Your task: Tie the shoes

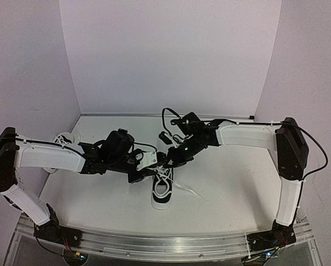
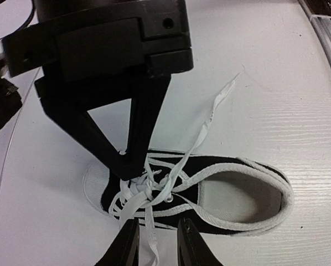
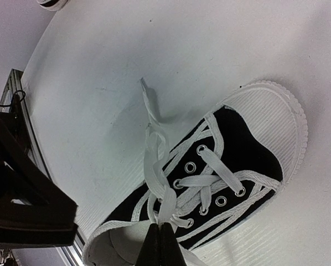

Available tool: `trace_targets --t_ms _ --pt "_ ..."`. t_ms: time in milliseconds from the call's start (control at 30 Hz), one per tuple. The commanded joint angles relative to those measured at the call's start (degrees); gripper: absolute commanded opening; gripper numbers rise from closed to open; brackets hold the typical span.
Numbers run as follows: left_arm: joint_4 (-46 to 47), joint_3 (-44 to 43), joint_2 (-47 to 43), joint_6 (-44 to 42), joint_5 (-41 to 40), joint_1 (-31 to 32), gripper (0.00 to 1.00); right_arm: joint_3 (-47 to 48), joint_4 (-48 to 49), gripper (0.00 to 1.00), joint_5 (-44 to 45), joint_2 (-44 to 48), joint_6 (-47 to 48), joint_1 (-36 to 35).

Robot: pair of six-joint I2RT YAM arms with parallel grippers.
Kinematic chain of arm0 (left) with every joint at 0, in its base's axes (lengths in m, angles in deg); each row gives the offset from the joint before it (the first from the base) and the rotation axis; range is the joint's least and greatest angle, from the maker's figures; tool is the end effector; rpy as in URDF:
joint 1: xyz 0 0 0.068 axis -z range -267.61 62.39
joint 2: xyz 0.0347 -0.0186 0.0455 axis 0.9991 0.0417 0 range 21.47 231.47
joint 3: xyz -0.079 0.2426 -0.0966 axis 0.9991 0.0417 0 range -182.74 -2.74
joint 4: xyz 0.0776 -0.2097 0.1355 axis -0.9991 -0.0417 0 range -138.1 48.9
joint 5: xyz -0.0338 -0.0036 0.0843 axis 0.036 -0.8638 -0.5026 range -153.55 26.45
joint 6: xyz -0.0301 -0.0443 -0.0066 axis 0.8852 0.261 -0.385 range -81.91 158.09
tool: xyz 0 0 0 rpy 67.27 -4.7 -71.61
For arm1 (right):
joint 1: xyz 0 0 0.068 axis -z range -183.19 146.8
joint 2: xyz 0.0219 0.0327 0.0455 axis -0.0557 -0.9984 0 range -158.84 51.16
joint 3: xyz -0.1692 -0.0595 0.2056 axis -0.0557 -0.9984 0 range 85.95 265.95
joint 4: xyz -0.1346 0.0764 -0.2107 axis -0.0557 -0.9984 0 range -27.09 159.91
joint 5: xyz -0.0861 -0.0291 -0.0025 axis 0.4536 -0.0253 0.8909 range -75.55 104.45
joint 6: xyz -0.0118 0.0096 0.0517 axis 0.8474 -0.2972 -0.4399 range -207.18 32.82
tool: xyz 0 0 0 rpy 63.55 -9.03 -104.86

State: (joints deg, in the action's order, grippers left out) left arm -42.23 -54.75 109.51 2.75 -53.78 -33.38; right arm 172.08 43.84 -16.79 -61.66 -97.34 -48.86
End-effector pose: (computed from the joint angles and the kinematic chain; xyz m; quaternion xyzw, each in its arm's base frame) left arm 0.1888 -0.2725 0.2158 0.6555 0.6066 -0.1480 0.4248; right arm 0.2883 0.3215 0.2174 -0.3602 0.8430 0.3694 0.1523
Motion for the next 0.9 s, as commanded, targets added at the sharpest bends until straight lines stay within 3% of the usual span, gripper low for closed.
trace_targets --t_ms 0,867 --pt "-0.93 -4.4 3.13 -6.65 -3.96 1.49 0.25 0.58 1.81 0.0 -1.67 -0.91 -0.23 0.48" --pt "-3.68 -9.65 11.94 -13.43 -13.4 3.31 0.22 0.94 2.07 0.0 -2.87 -1.87 -0.47 0.84"
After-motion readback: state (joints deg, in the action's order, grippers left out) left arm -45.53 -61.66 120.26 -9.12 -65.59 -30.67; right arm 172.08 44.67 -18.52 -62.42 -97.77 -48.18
